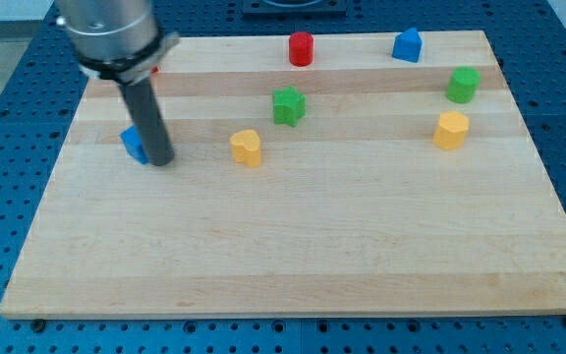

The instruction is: Slide the blue cube to the center left of the board

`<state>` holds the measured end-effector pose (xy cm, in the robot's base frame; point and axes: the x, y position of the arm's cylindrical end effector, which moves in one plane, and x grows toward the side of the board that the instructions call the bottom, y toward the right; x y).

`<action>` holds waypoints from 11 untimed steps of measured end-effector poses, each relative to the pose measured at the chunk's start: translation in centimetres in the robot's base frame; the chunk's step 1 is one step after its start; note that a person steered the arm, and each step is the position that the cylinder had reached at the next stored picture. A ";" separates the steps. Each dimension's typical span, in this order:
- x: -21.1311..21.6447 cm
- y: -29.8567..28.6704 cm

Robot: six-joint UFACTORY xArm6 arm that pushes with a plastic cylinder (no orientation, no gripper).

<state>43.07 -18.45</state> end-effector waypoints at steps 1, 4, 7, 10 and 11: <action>0.0 -3.0; 0.0 -0.2; -3.6 3.0; -2.8 -0.2; -2.7 -0.2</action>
